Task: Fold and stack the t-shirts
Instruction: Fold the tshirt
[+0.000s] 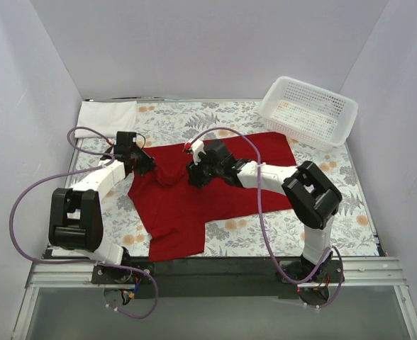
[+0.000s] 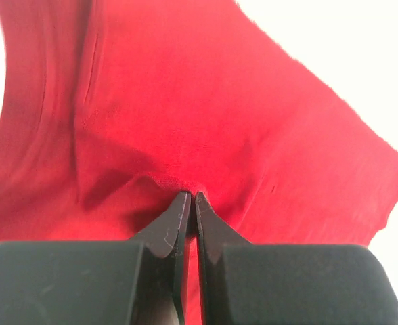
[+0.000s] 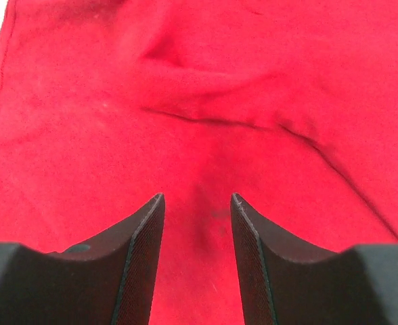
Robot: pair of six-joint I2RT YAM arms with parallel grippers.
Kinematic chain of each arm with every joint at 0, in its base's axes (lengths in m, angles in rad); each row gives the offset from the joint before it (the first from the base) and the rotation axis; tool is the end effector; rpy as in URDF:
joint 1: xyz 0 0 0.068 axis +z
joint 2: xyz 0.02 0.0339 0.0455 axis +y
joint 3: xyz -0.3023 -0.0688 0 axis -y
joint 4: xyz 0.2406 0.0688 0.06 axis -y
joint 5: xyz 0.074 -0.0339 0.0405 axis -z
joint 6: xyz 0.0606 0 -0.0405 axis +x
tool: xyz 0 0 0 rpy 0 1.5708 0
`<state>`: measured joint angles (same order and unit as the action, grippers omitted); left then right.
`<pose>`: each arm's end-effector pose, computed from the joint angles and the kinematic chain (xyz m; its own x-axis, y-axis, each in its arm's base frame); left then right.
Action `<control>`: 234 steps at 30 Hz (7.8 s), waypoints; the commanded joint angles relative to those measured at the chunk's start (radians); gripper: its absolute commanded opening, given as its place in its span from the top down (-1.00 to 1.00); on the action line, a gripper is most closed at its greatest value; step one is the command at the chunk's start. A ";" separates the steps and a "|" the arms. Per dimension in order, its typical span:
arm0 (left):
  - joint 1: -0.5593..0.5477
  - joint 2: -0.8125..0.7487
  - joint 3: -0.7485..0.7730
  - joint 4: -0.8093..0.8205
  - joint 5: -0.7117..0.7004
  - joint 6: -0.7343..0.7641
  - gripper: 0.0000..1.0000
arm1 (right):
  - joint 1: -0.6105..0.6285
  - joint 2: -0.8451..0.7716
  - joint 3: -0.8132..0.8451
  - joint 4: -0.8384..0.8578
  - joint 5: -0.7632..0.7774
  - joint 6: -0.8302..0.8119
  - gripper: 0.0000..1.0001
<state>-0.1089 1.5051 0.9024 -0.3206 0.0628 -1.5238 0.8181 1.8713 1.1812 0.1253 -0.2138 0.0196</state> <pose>0.3112 -0.0379 0.2209 -0.1832 -0.9828 0.0217 -0.7851 0.1330 -0.6049 0.2953 0.3341 0.2240 -0.3822 -0.3800 -0.8423 -0.8284 0.5448 0.1301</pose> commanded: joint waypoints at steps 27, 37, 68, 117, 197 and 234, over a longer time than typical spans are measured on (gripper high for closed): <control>0.046 0.365 0.352 0.018 -0.096 0.040 1.00 | 0.089 0.353 0.391 0.145 0.109 -0.066 0.04; 0.048 0.372 0.339 0.018 -0.087 0.050 1.00 | 0.090 0.226 0.296 0.149 0.295 -0.027 0.02; 0.048 0.363 0.326 0.022 -0.064 0.062 1.00 | 0.135 0.373 0.374 0.186 0.287 -0.061 0.31; 0.046 0.362 0.325 0.025 -0.021 0.070 1.00 | 0.131 0.322 0.348 0.185 0.284 -0.027 0.69; -0.063 -0.402 -0.319 -0.216 -0.047 -0.214 1.00 | -0.020 0.058 -0.008 -0.038 -0.141 -0.211 0.84; 0.043 0.305 0.228 0.020 -0.421 0.033 0.43 | -0.692 -0.152 -0.210 0.045 0.028 0.171 0.01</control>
<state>-0.0734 1.8042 1.1118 -0.3058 -0.2695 -1.5131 0.1528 1.6958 0.9726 0.0895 -0.1822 0.1555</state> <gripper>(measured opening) 0.305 0.493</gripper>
